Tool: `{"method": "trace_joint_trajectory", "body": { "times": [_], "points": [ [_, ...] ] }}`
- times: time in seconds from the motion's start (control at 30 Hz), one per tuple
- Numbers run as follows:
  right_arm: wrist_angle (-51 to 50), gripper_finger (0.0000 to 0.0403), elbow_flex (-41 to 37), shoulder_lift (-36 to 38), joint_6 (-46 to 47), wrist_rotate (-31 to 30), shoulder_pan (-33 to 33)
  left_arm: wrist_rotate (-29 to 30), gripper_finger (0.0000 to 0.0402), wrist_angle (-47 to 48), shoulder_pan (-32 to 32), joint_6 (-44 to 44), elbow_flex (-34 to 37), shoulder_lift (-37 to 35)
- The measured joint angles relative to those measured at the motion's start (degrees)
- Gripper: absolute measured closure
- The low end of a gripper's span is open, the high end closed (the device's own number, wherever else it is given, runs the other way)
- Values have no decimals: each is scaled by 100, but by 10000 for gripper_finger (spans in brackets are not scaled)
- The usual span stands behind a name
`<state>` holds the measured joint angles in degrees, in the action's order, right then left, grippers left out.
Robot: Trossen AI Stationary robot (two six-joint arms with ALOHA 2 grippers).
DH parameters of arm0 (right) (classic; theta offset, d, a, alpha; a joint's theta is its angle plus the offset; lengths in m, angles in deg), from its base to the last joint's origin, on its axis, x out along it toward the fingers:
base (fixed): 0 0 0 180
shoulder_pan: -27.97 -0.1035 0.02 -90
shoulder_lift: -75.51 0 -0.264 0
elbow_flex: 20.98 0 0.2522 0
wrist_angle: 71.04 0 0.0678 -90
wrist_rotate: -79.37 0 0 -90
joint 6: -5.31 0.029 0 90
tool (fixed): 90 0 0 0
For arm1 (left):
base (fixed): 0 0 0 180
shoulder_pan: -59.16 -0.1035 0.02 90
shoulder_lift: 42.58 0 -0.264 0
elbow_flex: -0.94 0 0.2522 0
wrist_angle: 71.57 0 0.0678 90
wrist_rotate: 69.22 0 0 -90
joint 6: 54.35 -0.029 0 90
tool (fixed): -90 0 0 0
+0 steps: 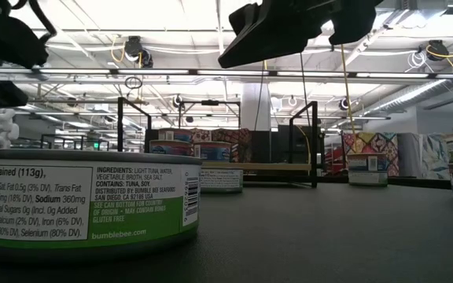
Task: Stack canned seafood by type on shelf
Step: Remove the green tuna can from the top of the blue tuna can, then stack the blue tuna can on top of the blue tuna can on the shelf
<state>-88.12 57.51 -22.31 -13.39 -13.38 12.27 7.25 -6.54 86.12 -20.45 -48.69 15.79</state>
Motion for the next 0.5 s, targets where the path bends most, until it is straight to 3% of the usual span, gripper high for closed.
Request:
{"method": "trace_joint_trajectory", "body": {
  "times": [0.2,0.5],
  "points": [
    [0,403,0,0,0,0,0,362,380,7,0,552,0,0],
    [-3,403,0,0,0,1,0,460,308,10,0,918,-3,0]
  ]
}}
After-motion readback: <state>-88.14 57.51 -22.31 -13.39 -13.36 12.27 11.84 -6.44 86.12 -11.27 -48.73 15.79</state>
